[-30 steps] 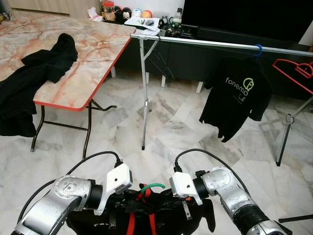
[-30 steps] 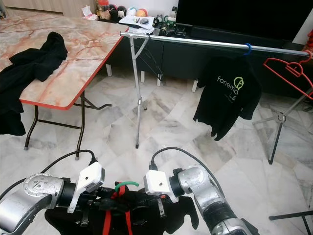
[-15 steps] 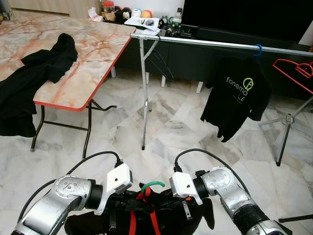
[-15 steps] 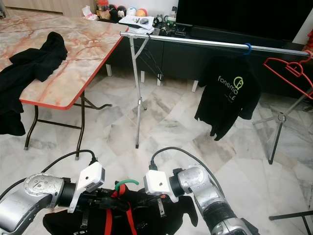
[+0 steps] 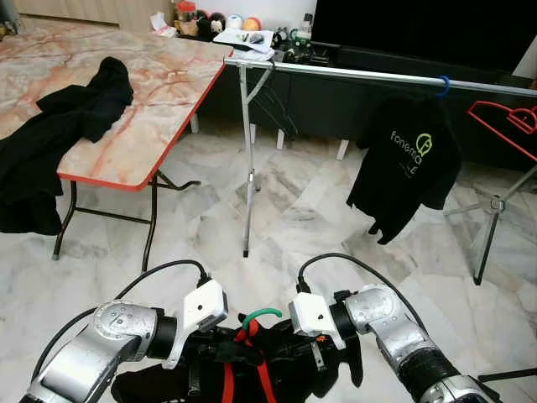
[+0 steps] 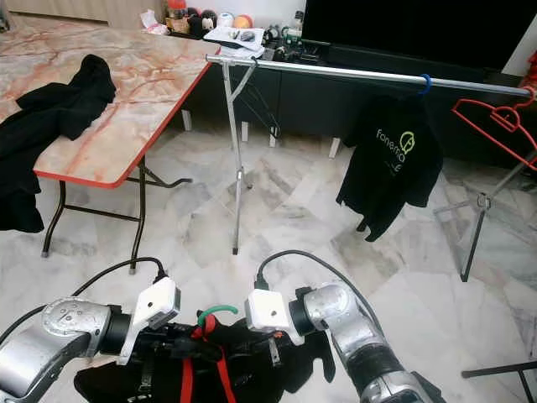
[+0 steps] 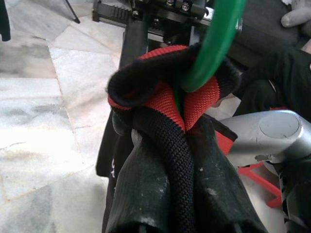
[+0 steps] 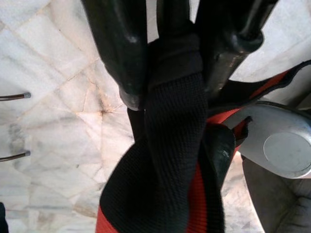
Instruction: Hang hanger
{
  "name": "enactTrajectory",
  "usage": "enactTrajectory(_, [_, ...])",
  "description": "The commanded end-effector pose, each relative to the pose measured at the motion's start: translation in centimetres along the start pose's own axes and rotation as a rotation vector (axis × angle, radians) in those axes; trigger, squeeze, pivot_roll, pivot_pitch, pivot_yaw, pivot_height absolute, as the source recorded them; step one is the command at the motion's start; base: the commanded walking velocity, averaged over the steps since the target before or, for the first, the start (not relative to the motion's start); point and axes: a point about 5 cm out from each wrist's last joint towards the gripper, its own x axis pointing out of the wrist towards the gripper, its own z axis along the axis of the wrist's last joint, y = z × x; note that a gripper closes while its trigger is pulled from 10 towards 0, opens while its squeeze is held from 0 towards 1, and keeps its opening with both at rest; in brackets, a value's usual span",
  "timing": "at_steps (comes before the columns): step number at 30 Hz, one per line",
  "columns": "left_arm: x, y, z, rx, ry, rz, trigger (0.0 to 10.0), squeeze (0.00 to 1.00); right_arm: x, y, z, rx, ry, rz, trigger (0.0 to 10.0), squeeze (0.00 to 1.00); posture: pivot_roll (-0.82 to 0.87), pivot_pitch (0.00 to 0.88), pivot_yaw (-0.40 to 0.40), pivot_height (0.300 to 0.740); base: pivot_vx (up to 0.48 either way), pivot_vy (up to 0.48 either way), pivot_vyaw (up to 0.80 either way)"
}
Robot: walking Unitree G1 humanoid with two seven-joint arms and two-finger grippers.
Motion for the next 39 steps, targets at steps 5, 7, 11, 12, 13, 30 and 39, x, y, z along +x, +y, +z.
enactTrajectory(5, [0.1, 0.1, -0.2, -0.012, -0.016, 0.018, 0.0, 0.00, -0.4, 0.2, -0.1, -0.012, 0.052, 0.055, 10.0, 1.00, 0.11, 0.126, -0.080, 0.740, 0.000, 0.000, 0.00])
enactTrajectory(7, [0.0, 0.2, -0.3, -0.011, -0.015, 0.024, 0.0, 0.00, -0.5, 0.4, -0.3, -0.009, 0.072, 0.076, 10.0, 1.00, 0.11, 0.127, -0.078, 0.740, 0.000, 0.000, 0.00])
enactTrajectory(11, [-0.1, 0.3, -0.5, -0.008, -0.008, 0.046, 0.0, 0.00, -0.7, 0.6, -0.7, -0.004, 0.101, 0.100, 10.0, 1.00, 0.11, 0.126, -0.079, 0.740, 0.000, 0.000, 0.00])
enactTrajectory(12, [-0.4, 0.6, -1.0, -0.002, 0.019, 0.079, 0.0, 0.00, -1.0, 0.8, -1.0, 0.000, 0.126, 0.110, 10.0, 1.00, 0.11, 0.127, -0.079, 0.740, 0.000, 0.000, 0.00])
enactTrajectory(13, [-0.4, 0.6, -1.0, -0.002, 0.019, 0.079, 0.0, 0.00, -1.0, 0.8, -1.0, 0.000, 0.126, 0.110, 10.0, 1.00, 0.11, 0.127, -0.079, 0.740, 0.000, 0.000, 0.00])
enactTrajectory(30, [-1.2, 1.3, -5.0, -0.053, 0.105, 0.311, 0.0, 0.00, -2.7, -0.6, -2.5, -0.014, 0.258, -0.163, 10.0, 1.00, 0.10, 0.128, -0.078, 0.740, 0.000, 0.000, 0.00])
enactTrajectory(39, [-2.5, 4.9, -6.7, -0.095, 0.074, 0.876, 10.0, 0.00, -3.9, -0.9, -6.8, 0.323, 0.305, -0.757, 10.0, 0.00, 0.08, 0.124, -0.069, 0.740, 0.000, 0.000, 0.00])
